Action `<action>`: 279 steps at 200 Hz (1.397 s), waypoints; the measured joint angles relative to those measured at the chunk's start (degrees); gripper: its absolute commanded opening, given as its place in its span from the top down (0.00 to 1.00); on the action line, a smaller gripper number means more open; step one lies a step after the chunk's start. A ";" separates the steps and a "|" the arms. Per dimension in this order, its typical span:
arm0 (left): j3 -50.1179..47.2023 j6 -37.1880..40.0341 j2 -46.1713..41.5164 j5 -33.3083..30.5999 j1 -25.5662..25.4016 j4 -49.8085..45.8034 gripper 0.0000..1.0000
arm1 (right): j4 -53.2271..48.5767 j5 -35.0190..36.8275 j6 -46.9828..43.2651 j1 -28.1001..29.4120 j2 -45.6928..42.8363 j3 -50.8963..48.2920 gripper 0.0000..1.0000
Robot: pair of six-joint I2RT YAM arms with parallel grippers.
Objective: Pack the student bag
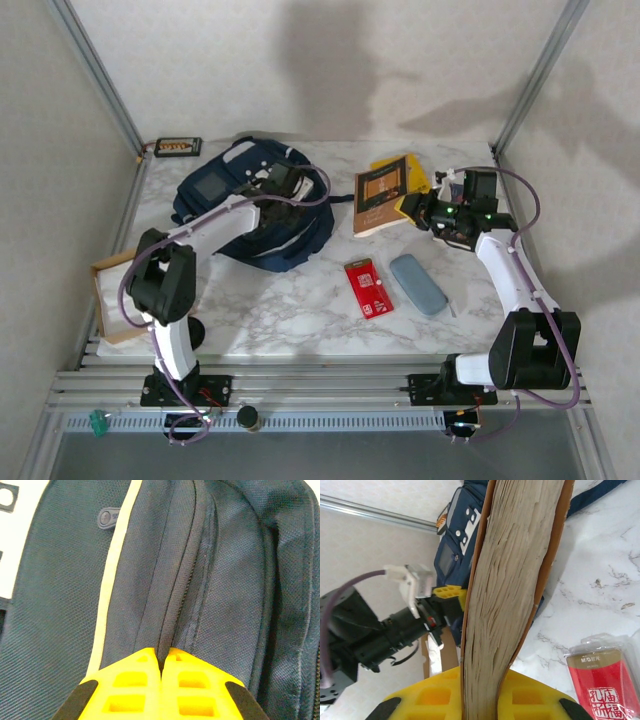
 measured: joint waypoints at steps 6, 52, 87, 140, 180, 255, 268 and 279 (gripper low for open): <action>0.48 0.02 -0.66 -0.46 0.09 -0.74 1.00 | -0.09 0.00 -0.11 0.48 0.00 0.00 1.00; 4.87 0.02 -5.46 -2.84 0.79 -5.22 1.00 | -0.68 -1.49 -0.26 6.12 0.37 0.00 1.00; 7.32 0.02 -7.21 -4.50 0.83 -6.97 1.00 | -2.47 -1.92 -1.20 9.60 -0.02 0.39 1.00; 12.52 -0.07 -7.28 -6.60 0.85 -8.79 1.00 | -9.99 1.18 -4.37 10.25 -3.74 1.92 1.00; 14.21 -0.22 -7.87 -5.22 0.83 -9.49 1.00 | -4.39 -0.26 -2.21 18.45 -1.38 1.95 1.00; 12.44 -1.40 -12.00 -0.98 0.83 -9.86 1.00 | 19.89 -1.57 8.02 24.04 28.57 10.82 1.00; 11.87 -1.57 -12.59 -0.57 0.83 -9.73 1.00 | 20.65 -1.88 8.50 24.57 34.91 16.98 1.00; 11.15 -1.75 -12.94 -0.52 0.83 -9.31 1.00 | 19.89 -1.99 8.13 25.16 40.68 24.46 0.98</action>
